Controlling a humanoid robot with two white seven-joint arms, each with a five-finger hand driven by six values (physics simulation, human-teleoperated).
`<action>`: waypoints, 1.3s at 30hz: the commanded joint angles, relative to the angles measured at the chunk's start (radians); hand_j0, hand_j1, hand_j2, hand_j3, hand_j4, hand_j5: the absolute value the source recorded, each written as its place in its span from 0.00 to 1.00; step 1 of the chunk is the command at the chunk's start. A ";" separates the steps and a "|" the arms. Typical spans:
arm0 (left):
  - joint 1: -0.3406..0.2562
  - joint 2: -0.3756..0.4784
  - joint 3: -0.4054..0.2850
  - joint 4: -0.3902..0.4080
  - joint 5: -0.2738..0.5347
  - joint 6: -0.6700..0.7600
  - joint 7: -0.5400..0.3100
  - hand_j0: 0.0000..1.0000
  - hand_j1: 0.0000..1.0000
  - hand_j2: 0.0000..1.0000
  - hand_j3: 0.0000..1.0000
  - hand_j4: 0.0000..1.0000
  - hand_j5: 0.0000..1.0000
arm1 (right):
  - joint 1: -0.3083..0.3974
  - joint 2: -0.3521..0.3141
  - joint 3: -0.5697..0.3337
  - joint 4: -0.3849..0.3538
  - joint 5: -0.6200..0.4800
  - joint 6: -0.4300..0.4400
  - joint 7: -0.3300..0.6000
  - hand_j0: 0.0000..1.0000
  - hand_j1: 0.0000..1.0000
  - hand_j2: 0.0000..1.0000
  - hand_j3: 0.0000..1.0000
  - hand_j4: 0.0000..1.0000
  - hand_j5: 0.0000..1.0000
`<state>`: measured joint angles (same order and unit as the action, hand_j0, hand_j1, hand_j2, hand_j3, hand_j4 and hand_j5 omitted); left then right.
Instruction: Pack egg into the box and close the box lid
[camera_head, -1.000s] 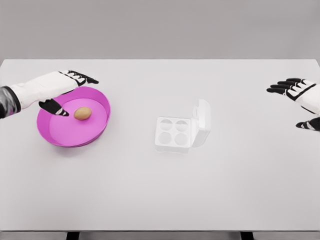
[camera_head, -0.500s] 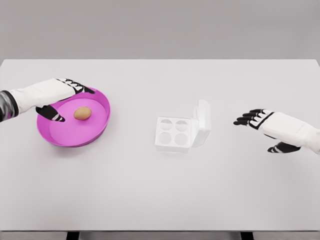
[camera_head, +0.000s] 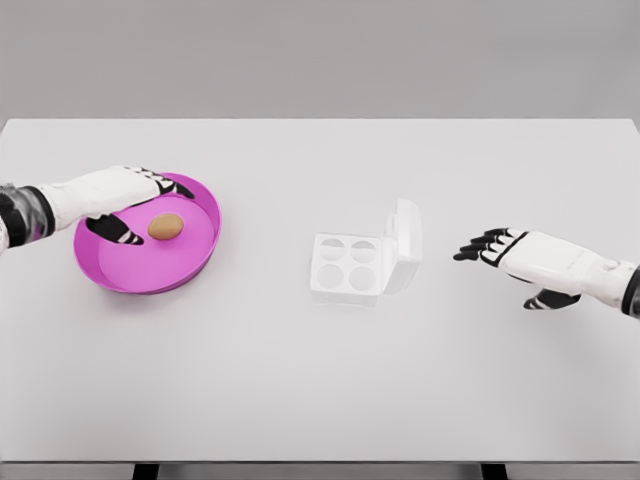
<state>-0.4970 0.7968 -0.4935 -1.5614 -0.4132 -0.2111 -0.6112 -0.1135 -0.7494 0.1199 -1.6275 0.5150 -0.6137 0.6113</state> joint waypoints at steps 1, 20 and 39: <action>0.000 -0.010 -0.007 0.018 -0.001 0.001 0.000 0.85 0.85 0.85 0.85 0.85 0.85 | 0.000 -0.001 0.004 0.000 -0.004 0.003 0.000 1.00 1.00 1.00 1.00 1.00 1.00; -0.006 -0.067 -0.034 0.061 0.001 0.133 0.000 0.83 0.83 0.83 0.83 0.83 0.83 | 0.002 -0.013 -0.003 -0.002 -0.006 0.003 0.000 1.00 1.00 1.00 1.00 1.00 1.00; -0.021 -0.102 -0.057 0.095 -0.002 0.134 0.000 0.79 0.79 0.79 0.79 0.79 0.79 | 0.003 -0.011 -0.003 0.005 -0.006 0.003 0.000 1.00 1.00 1.00 1.00 1.00 1.00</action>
<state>-0.5185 0.6959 -0.5475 -1.4682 -0.4165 -0.0768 -0.6112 -0.1120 -0.7600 0.1167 -1.6239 0.5151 -0.6136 0.6113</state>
